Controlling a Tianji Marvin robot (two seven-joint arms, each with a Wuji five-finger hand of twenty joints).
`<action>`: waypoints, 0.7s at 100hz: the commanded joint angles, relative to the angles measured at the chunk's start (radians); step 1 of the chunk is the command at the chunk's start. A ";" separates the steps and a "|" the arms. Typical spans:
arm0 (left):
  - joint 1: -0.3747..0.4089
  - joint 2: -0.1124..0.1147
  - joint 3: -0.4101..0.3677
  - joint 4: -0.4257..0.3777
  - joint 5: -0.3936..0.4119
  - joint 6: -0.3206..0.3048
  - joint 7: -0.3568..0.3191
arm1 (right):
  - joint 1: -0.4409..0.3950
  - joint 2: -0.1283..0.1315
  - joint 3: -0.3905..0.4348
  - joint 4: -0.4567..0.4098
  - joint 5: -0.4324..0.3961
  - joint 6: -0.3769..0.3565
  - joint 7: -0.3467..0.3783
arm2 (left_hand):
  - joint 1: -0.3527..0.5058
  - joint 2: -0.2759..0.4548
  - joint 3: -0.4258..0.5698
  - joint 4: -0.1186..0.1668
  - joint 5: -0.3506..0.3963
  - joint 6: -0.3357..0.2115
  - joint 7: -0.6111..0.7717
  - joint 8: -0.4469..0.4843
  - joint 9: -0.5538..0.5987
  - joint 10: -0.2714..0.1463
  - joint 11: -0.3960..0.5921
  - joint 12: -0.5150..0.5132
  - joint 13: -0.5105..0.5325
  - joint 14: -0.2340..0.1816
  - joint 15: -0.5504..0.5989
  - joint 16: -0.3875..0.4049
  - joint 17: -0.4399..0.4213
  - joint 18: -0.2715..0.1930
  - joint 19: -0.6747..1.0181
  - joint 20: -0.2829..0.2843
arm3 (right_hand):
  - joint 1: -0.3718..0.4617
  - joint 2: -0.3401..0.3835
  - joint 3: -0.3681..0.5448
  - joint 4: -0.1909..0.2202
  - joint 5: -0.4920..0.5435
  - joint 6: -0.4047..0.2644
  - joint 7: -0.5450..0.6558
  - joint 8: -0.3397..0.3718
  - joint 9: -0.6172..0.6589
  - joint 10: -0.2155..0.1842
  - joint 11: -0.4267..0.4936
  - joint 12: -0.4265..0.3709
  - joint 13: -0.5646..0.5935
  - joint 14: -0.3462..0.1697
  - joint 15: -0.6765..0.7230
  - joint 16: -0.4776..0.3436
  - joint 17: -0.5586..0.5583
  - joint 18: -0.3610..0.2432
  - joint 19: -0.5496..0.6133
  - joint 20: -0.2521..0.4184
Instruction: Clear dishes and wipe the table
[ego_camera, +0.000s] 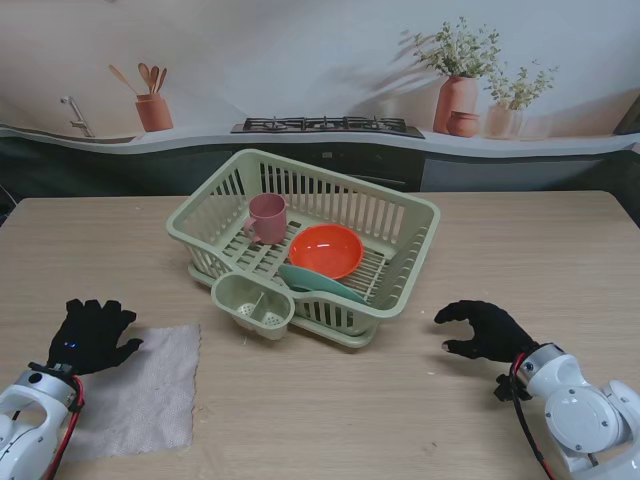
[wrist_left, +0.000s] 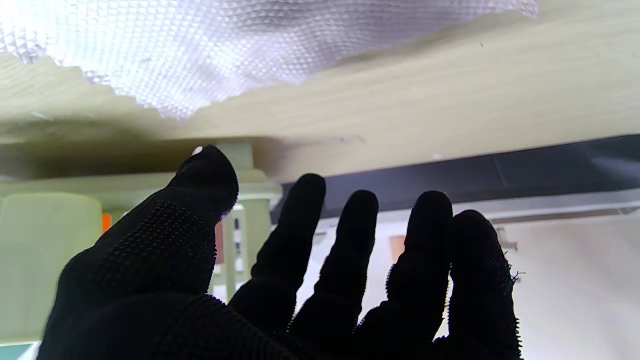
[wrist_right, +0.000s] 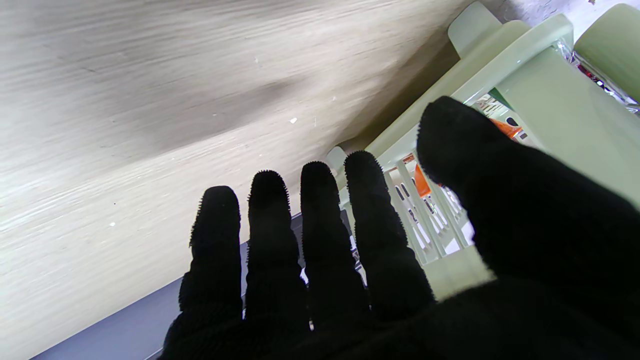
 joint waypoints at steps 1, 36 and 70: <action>0.010 -0.001 0.008 -0.006 -0.012 0.005 -0.025 | -0.005 0.000 -0.002 -0.004 -0.005 -0.002 0.013 | -0.019 0.004 -0.011 0.023 0.019 0.026 -0.029 -0.010 -0.038 0.004 -0.006 -0.025 -0.030 -0.010 -0.012 -0.016 -0.024 -0.005 -0.035 -0.024 | -0.031 0.005 -0.016 -0.008 -0.014 -0.015 -0.004 -0.009 -0.022 -0.023 -0.012 -0.007 -0.032 -0.030 -0.018 -0.011 -0.018 -0.022 -0.012 -0.002; 0.037 0.000 0.026 -0.022 -0.030 0.068 -0.123 | -0.006 0.001 -0.003 -0.004 -0.007 0.000 0.016 | -0.039 0.018 -0.095 0.025 0.009 0.039 -0.175 -0.017 -0.118 -0.011 -0.046 -0.045 -0.111 -0.046 -0.112 -0.073 -0.104 -0.027 -0.152 -0.120 | -0.033 0.005 -0.017 -0.009 -0.014 -0.014 -0.004 -0.009 -0.023 -0.025 -0.012 -0.007 -0.031 -0.030 -0.019 -0.010 -0.018 -0.023 -0.015 0.001; 0.073 -0.003 0.030 -0.047 -0.084 0.115 -0.219 | -0.005 0.002 -0.009 -0.004 -0.007 0.005 0.022 | -0.068 0.040 -0.184 0.031 -0.073 0.029 -0.210 -0.025 -0.221 -0.046 -0.078 -0.064 -0.218 -0.098 -0.224 -0.112 -0.199 -0.068 -0.312 -0.241 | -0.035 0.007 -0.018 -0.009 -0.014 -0.016 -0.003 -0.008 -0.024 -0.026 -0.013 -0.007 -0.032 -0.031 -0.020 -0.009 -0.018 -0.017 -0.017 0.004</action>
